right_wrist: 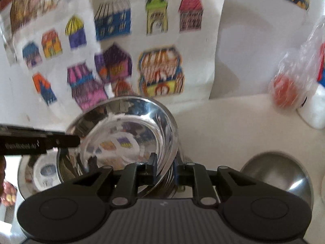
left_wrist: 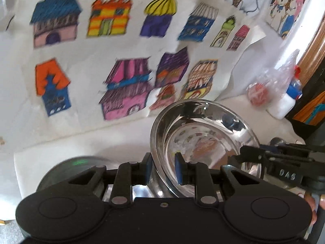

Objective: Organize plates and bowls

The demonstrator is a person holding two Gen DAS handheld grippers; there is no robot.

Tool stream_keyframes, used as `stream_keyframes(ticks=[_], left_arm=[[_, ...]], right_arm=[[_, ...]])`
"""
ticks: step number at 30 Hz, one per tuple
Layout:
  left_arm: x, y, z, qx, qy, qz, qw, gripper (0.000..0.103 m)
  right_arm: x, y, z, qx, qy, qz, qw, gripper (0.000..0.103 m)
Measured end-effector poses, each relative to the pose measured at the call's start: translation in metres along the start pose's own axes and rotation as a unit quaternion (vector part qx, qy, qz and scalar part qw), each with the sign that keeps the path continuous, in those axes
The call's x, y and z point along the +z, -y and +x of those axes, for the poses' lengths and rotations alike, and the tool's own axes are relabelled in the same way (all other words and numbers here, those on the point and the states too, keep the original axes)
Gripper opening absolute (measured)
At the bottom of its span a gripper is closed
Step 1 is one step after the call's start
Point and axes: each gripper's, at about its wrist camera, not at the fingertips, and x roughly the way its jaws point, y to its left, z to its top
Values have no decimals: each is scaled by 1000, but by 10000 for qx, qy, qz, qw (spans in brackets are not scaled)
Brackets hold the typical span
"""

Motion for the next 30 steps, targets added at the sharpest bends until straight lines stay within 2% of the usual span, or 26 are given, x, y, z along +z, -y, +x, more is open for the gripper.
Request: stream_keyframes(ticks=[5, 16, 23, 30], left_arm=[[-8, 2, 2, 55, -11, 195, 9998, 24], [-16, 9, 14, 212, -205, 486, 9984, 24], [-17, 15, 17, 286, -213, 623, 9974, 25], [-18, 17, 17, 309, -187, 670, 9971, 26]], right_arm=[[-8, -3, 4, -174, -75, -95, 9998, 20], [-4, -12, 4, -469, -259, -483, 9974, 24], [-6, -14, 5, -622, -212, -655, 9957, 28], [-13, -21, 0, -710, 97, -942, 9930, 32]])
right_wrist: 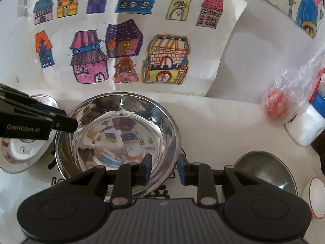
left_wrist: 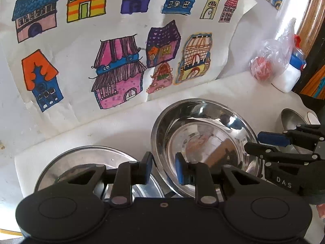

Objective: Organize plates and bowls

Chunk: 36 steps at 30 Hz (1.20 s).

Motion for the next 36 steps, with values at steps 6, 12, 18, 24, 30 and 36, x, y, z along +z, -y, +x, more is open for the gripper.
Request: stream_keyframes(ticks=[6, 12, 18, 24, 30, 36], left_arm=[[0, 0, -9, 18, 143, -13, 9999, 37], [-5, -2, -27, 23, 412, -52, 9991, 61], [-14, -5, -53, 55, 758, -117, 9970, 80], [-30, -8, -87, 38, 1356, -196, 9906, 101], [-52, -11, -118, 206, 1795, -175, 9834, 102], [-83, -16, -141, 393, 2039, -140, 9781, 102]], right_arm=[[-5, -1, -16, -15, 450, 44, 9990, 59], [-10, 5, -40, -6, 924, 326, 9952, 83], [-21, 10, -71, -32, 1416, 554, 9884, 100], [-40, 9, -105, -97, 2001, 726, 9770, 103], [-63, -3, -136, -308, 2525, 835, 9635, 103], [-92, -20, -161, -275, 2868, 1018, 9522, 103]])
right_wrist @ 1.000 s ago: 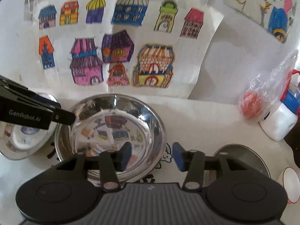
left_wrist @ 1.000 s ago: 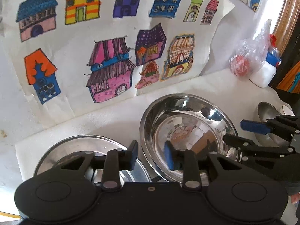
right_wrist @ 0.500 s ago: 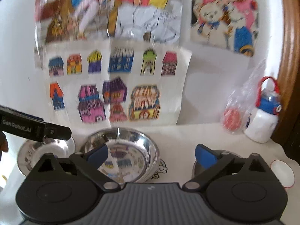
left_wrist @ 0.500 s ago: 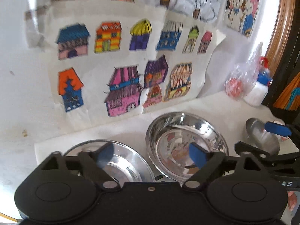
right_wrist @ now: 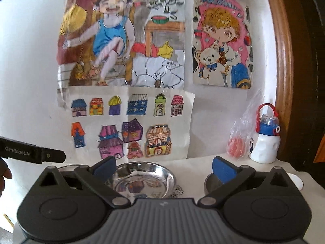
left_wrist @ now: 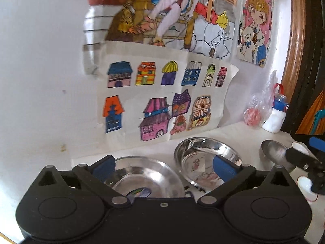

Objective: Organize plates and bowls

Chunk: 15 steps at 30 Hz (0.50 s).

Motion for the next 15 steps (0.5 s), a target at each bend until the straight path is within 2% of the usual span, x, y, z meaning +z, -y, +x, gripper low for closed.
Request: stream_keyframes(ticks=[3, 7, 15], left_arm=[[-15, -6, -17, 92, 147, -53, 9998, 102], [-34, -18, -32, 192, 148, -77, 9997, 102], [-65, -45, -46, 365, 46, 61, 9993, 102]], right_arm=[[-10, -9, -15, 2, 48, 69, 10000, 103], [-23, -26, -29, -3, -40, 74, 10000, 103], [-46, -61, -32, 142, -597, 298, 9977, 103]])
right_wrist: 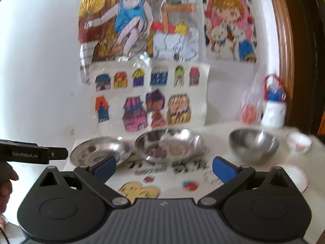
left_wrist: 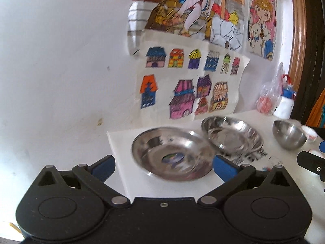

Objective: Organize plates and bowls

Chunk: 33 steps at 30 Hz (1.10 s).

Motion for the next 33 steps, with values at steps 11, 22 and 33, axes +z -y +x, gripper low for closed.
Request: stream_keyframes(ticks=[11, 22, 33], left_arm=[[-20, -49, 8, 243, -163, -110, 9995, 102], [-9, -80, 23, 164, -64, 7, 9998, 102], [9, -87, 56, -68, -65, 16, 10000, 102]], right_arm=[[-5, -47, 19, 246, -297, -100, 9992, 103], [-5, -72, 51, 219, -549, 83, 9982, 103], [-5, -79, 84, 121, -748, 194, 9969, 103]])
